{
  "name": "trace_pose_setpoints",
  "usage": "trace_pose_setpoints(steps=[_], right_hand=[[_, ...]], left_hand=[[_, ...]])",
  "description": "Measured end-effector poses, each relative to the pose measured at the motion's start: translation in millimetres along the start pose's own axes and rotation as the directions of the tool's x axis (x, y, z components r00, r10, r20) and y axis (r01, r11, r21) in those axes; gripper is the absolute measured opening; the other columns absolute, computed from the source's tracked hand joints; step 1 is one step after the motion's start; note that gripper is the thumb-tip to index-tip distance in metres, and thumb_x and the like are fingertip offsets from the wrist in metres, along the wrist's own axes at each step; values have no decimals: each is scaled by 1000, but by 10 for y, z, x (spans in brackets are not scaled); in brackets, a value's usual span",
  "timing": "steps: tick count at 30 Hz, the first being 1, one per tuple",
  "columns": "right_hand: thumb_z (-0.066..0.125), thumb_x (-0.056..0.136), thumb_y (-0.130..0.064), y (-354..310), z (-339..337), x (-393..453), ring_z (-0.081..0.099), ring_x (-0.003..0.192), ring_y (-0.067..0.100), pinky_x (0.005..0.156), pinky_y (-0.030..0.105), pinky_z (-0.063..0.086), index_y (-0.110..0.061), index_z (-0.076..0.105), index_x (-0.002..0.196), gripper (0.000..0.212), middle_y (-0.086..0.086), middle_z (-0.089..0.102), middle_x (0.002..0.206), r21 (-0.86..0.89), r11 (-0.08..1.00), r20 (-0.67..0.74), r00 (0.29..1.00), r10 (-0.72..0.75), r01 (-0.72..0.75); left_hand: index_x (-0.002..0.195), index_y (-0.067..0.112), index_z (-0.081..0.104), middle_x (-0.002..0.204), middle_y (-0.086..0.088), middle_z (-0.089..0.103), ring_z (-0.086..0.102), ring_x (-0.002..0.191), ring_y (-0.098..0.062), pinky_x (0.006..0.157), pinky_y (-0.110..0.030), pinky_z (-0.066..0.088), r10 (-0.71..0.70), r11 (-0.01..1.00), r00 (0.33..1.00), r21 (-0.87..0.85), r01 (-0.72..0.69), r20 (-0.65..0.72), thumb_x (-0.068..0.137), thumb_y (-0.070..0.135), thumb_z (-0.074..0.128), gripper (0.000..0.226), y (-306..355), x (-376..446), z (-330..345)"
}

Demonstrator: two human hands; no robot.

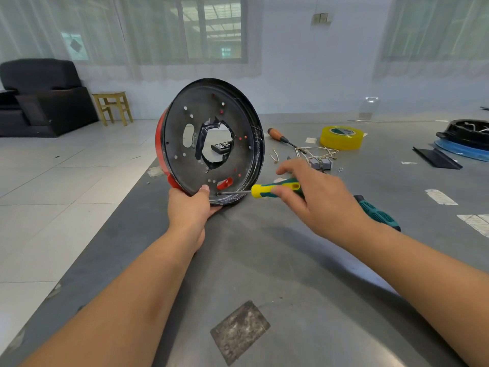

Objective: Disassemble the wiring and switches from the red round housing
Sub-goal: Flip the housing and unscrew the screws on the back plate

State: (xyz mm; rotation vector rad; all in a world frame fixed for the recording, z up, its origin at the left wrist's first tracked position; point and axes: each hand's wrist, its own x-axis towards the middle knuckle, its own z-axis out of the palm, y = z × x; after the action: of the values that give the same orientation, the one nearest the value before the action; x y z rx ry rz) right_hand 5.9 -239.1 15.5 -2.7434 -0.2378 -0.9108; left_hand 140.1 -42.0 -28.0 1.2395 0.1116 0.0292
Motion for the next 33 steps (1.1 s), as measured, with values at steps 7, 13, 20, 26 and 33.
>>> trace_pose_setpoints(steps=[7,13,20,26,33], right_hand=[[72,94,-16,208,97,-113,57,107,1,93,15,48,-36,49,125,43,-11,58,115,425,901,-33,993,112,-88],[18,94,-73,153,133,-104,66,64,9,59,30,53,-36,39,126,53,-10,68,76,141,943,-40,950,311,-303],[63,99,-35,186,151,-96,56,93,11,79,24,53,-41,39,111,28,-19,50,104,448,889,-127,978,168,-94],[49,98,-62,227,120,-75,70,73,9,66,34,58,-42,51,110,23,-13,71,85,447,850,-3,950,313,-278],[55,89,-37,212,101,-103,55,83,8,66,19,44,-34,44,114,28,-20,54,97,316,945,-113,985,128,-87]], left_hand=[[126,11,52,130,-11,65,71,106,-30,81,-47,66,8,999,1000,33,-8,14,103,1,62,27,-13,-21,-1],[118,16,52,131,-9,65,72,105,-28,85,-51,65,39,998,999,47,-40,23,102,2,63,24,-33,-5,-15],[121,14,53,130,-10,66,71,110,-31,85,-51,65,43,997,999,58,-44,17,101,3,65,26,-43,5,-14],[130,10,56,128,-9,68,72,108,-30,83,-51,66,45,997,999,56,-45,2,100,4,67,32,-52,13,-17],[129,12,56,126,-8,69,73,105,-31,82,-52,66,52,997,999,64,-51,-15,99,7,69,33,-65,26,-18]])
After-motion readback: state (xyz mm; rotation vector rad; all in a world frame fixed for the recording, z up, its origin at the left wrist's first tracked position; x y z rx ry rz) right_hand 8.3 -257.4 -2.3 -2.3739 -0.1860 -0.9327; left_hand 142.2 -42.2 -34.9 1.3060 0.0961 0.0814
